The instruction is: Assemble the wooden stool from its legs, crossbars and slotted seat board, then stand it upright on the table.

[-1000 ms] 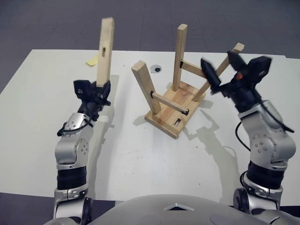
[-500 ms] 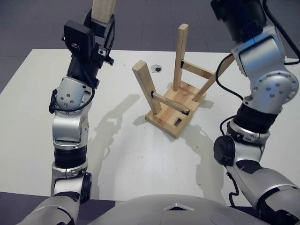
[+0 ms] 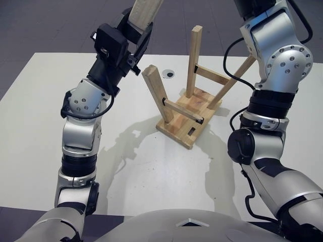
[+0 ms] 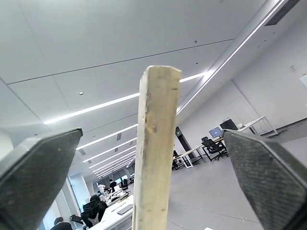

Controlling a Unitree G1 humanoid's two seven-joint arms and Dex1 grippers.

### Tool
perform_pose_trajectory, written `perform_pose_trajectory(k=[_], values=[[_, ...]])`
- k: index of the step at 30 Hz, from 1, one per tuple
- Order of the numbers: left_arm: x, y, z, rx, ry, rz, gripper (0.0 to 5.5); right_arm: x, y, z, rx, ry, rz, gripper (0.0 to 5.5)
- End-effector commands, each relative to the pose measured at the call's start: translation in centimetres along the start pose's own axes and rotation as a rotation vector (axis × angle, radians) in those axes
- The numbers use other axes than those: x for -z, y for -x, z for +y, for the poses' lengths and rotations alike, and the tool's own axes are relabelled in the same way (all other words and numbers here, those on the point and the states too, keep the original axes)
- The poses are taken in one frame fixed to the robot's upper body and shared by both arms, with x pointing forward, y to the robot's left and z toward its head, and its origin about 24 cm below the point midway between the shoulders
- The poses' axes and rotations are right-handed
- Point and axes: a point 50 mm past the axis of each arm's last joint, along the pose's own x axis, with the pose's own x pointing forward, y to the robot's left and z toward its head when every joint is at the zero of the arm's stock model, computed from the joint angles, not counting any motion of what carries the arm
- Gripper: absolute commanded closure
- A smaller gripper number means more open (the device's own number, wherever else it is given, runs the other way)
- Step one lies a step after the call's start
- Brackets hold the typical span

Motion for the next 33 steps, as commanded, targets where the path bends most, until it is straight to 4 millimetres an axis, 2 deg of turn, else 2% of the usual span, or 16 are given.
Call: perform_pose_trajectory(k=[1,8,27,33], values=[[0.2,0.1,-0.2,0.03,-0.011,0.011,3.43,-0.4,-0.6,0.5,-0.038,0.002,-0.018,0.31],[0.1,0.3,-0.3,0.07,-0.024,0.016,3.43,-0.1,-0.8,0.0,-0.023,-0.002,-0.011,1.35],[0.6,0.6,-0.6,0.098,-0.035,0.037,3.44,0.6,-0.5,0.0,-0.002,-0.014,0.0,4.41],[0.8,0.6,-0.6,0.094,-0.035,0.045,3.45,0.5,0.1,0.0,-0.002,-0.018,0.002,4.46]])
